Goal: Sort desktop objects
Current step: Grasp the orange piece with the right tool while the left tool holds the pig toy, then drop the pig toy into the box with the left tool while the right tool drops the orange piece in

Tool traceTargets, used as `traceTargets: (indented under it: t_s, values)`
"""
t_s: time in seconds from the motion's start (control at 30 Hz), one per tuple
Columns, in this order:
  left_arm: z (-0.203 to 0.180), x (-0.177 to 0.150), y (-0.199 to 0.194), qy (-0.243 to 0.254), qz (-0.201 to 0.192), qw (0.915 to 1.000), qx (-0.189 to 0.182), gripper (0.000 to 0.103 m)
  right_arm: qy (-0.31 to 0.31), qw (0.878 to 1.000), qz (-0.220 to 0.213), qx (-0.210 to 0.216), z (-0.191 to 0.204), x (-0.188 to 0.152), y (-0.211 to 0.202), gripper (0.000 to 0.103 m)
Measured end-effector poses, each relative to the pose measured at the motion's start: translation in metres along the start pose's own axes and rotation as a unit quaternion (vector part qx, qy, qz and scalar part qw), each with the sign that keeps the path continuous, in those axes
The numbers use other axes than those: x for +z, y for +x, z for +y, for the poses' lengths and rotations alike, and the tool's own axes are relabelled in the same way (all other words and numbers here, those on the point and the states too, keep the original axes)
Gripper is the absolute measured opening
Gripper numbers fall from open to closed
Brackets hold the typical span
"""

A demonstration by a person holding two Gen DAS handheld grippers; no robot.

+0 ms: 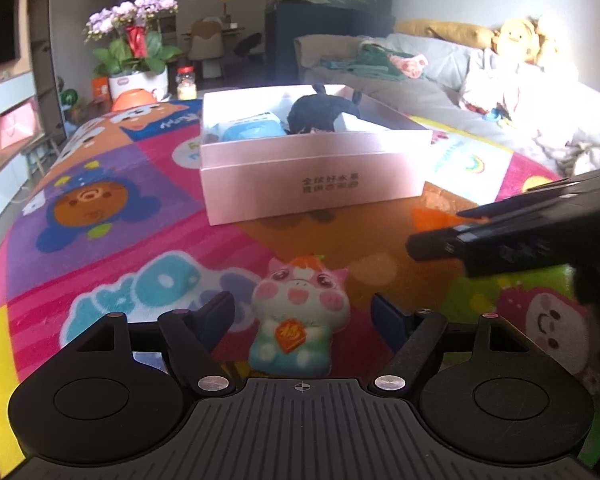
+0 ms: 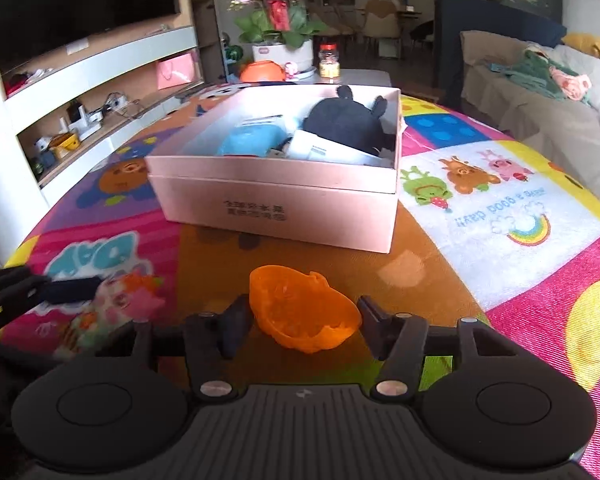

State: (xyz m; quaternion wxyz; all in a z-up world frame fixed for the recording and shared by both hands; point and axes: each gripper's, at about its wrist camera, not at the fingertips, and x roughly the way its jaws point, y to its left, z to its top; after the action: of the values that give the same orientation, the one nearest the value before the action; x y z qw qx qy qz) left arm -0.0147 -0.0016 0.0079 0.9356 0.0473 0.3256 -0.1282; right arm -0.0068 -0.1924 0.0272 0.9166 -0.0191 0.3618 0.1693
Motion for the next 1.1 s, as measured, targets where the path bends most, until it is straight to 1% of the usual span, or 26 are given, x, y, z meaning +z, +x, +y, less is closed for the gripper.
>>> traceTargets:
  t_s: [0.03, 0.07, 0.13, 0.17, 0.23, 0.3, 0.37, 0.43, 0.53, 0.6, 0.67, 0.7, 0.73, 0.77, 0.8, 0.83, 0.87, 0.93, 1.0, 1.03, 1.1]
  values:
    - [-0.002, 0.0, 0.001, 0.007, 0.003, 1.0, 0.002, 0.072, -0.008, 1.0, 0.003, 0.005, 0.002, -0.002, -0.005, 0.057]
    - [-0.005, -0.001, 0.001, 0.017, 0.005, 0.9998, 0.002, 0.066, -0.016, 1.0, 0.009, 0.012, 0.003, -0.003, -0.01, 0.057]
    - [-0.011, -0.004, -0.004, 0.04, 0.002, 0.9992, 0.004, 0.061, -0.031, 0.999, 0.02, 0.026, 0.004, -0.007, -0.022, 0.057]
    - [-0.014, -0.006, -0.008, 0.056, 0.0, 0.9984, 0.003, 0.054, -0.039, 0.999, 0.023, 0.029, 0.004, -0.008, -0.028, 0.057]
    - [-0.017, -0.006, -0.017, 0.065, -0.001, 0.9979, -0.008, 0.054, -0.055, 0.998, 0.02, 0.025, 0.003, -0.009, -0.045, 0.057]
    - [-0.019, -0.001, -0.029, 0.073, -0.016, 0.9971, -0.014, 0.054, -0.061, 0.998, -0.002, 0.028, 0.001, -0.003, -0.067, 0.057]
    - [-0.018, 0.014, -0.04, 0.085, -0.048, 0.9952, -0.002, 0.054, -0.055, 0.997, -0.037, 0.037, -0.004, 0.009, -0.09, 0.057]
    - [-0.017, 0.032, -0.045, 0.097, -0.08, 0.992, 0.012, 0.054, -0.048, 0.995, -0.077, 0.032, -0.008, 0.024, -0.111, 0.057]
    - [-0.014, 0.065, -0.038, 0.118, -0.121, 0.985, 0.034, 0.054, -0.046, 0.991, -0.127, 0.013, -0.013, 0.044, -0.127, 0.057]
    - [-0.014, 0.089, -0.023, 0.126, -0.143, 0.9807, 0.044, 0.054, -0.043, 0.989, -0.141, 0.006, -0.016, 0.054, -0.129, 0.057]
    - [-0.014, 0.113, -0.001, 0.124, -0.169, 0.976, 0.058, 0.057, -0.045, 0.988, -0.147, -0.001, -0.018, 0.062, -0.125, 0.057]
    - [-0.013, 0.121, 0.01, 0.122, -0.173, 0.9756, 0.059, 0.063, -0.045, 0.988, -0.147, -0.006, -0.018, 0.066, -0.122, 0.057]
    - [-0.012, 0.128, 0.02, 0.116, -0.167, 0.9774, 0.058, 0.067, -0.044, 0.988, -0.146, -0.009, -0.018, 0.069, -0.119, 0.057]
    - [-0.009, 0.132, 0.029, 0.101, -0.155, 0.9812, 0.055, 0.072, -0.042, 0.988, -0.145, -0.011, -0.019, 0.071, -0.116, 0.057]
    - [-0.006, 0.131, 0.031, 0.088, -0.149, 0.9837, 0.048, 0.077, -0.041, 0.989, -0.145, -0.012, -0.02, 0.073, -0.114, 0.057]
    - [-0.001, 0.126, 0.031, 0.077, -0.147, 0.9854, 0.038, 0.082, -0.041, 0.988, -0.145, -0.012, -0.021, 0.075, -0.112, 0.057]
    - [0.002, 0.117, 0.03, 0.067, -0.144, 0.9867, 0.035, 0.09, -0.042, 0.989, -0.145, -0.014, -0.023, 0.076, -0.11, 0.057]
    - [0.009, 0.096, 0.028, 0.048, -0.136, 0.9887, 0.04, 0.091, -0.043, 0.99, -0.135, -0.019, -0.028, 0.08, -0.102, 0.057]
    - [0.019, 0.076, 0.026, 0.026, -0.126, 0.9911, 0.035, 0.091, -0.041, 0.992, -0.116, -0.025, -0.032, 0.088, -0.086, 0.057]
    - [0.025, 0.067, 0.025, 0.011, -0.121, 0.9921, 0.032, 0.091, -0.043, 0.993, -0.108, -0.029, -0.033, 0.094, -0.077, 0.057]
    - [0.034, 0.057, 0.026, -0.013, -0.113, 0.9932, 0.026, 0.091, -0.051, 0.993, -0.105, -0.032, -0.031, 0.11, -0.061, 0.057]
